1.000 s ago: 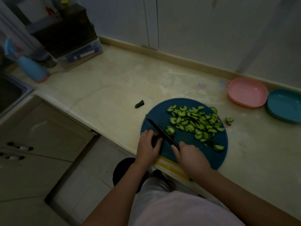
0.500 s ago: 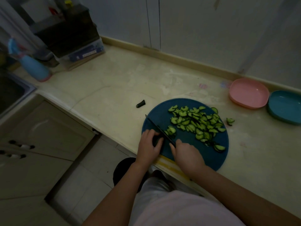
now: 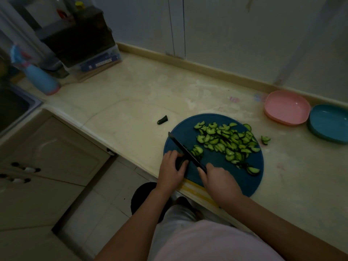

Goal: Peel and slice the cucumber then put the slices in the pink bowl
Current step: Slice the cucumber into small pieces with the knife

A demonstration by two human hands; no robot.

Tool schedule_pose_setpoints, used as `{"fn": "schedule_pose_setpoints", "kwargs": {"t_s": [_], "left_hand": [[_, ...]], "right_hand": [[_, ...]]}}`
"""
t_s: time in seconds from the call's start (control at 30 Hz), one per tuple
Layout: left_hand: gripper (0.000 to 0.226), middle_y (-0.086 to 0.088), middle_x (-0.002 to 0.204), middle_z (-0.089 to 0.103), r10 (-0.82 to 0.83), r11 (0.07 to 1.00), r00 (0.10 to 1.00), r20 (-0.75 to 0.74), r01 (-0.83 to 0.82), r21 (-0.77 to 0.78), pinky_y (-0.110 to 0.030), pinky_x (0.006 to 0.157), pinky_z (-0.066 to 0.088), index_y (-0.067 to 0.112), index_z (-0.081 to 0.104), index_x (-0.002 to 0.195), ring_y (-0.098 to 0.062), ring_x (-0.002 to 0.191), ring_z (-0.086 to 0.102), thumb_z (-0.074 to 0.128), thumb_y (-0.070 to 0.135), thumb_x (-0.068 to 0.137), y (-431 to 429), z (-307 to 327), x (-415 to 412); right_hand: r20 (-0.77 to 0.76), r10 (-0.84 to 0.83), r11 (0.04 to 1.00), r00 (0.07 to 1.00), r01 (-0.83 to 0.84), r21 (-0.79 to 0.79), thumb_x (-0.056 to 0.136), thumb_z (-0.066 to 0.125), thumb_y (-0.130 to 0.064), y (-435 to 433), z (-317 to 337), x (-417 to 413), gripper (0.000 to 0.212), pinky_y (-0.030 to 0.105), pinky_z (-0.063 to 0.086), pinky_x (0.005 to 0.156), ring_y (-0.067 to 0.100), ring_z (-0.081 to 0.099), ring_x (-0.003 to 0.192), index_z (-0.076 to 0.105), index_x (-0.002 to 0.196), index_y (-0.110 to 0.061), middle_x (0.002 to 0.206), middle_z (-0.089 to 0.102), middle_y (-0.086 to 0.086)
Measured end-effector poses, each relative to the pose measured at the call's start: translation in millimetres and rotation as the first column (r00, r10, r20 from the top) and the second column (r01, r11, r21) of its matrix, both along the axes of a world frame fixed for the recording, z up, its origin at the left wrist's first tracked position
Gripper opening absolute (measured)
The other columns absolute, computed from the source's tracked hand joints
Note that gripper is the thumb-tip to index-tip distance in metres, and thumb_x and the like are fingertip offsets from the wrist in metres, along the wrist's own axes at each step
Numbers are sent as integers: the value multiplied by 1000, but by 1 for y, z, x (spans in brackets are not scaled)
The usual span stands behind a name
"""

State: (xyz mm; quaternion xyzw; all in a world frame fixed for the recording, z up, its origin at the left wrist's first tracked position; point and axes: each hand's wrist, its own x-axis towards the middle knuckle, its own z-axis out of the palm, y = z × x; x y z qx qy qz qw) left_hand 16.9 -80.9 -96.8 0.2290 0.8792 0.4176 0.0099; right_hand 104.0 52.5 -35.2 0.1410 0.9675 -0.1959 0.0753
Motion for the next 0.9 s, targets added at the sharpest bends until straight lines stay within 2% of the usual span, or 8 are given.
{"fn": "schedule_pose_setpoints", "kwargs": {"t_s": [0.13, 0.27, 0.47, 0.6, 0.77, 0.9], "left_hand": [[13, 5, 85, 48, 9, 1000, 1000, 7, -8, -3, -10, 70, 30, 14, 53, 88, -4, 82, 40, 59, 26, 85, 0, 0, 0], [14, 5, 84, 44, 26, 1000, 1000, -4, -26, 1, -11, 68, 29, 11, 54, 88, -6, 80, 40, 60, 24, 84, 1, 0, 1], [28, 7, 85, 45, 26, 1000, 1000, 3, -26, 14, -7, 74, 33, 12, 57, 91, -4, 82, 42, 52, 38, 84, -2, -1, 1], [31, 7, 89, 48, 5, 1000, 1000, 21, -5, 17, -8, 75, 33, 13, 59, 98, -5, 88, 45, 51, 39, 83, -4, 0, 2], [18, 7, 86, 48, 23, 1000, 1000, 15, -23, 6, -9, 73, 32, 11, 58, 94, -4, 84, 42, 59, 27, 85, -3, 1, 2], [16, 7, 83, 47, 28, 1000, 1000, 0, -28, 3, -14, 67, 29, 12, 55, 89, -5, 80, 40, 59, 26, 84, -3, 0, 2]], "right_hand": [[7, 21, 1000, 1000, -21, 6, 100, 27, -42, 1, -1, 0, 35, 26, 22, 44, 25, 62, 80, 47, 93, -14, 91, 64, 9], [7, 17, 1000, 1000, -17, 10, 100, 27, -42, -1, -3, -3, 37, 29, 33, 56, 25, 63, 81, 48, 95, -13, 91, 65, 9], [37, 31, 998, 999, -33, 57, 100, 27, -41, -1, -10, -10, 38, 29, 34, 57, 25, 64, 83, 51, 98, -11, 94, 66, 10], [21, -25, 1000, 999, 25, 9, 100, 27, -42, 3, -11, -7, 39, 28, 34, 58, 25, 62, 82, 51, 96, -11, 93, 65, 10], [26, -6, 1000, 1000, 6, -2, 99, 28, -43, 2, -9, -3, 40, 29, 35, 58, 26, 62, 81, 51, 94, -11, 91, 65, 10], [21, -4, 1000, 1000, 4, -19, 99, 27, -44, 3, -3, 2, 34, 30, 34, 58, 26, 61, 80, 40, 85, -16, 88, 64, 9]]}}
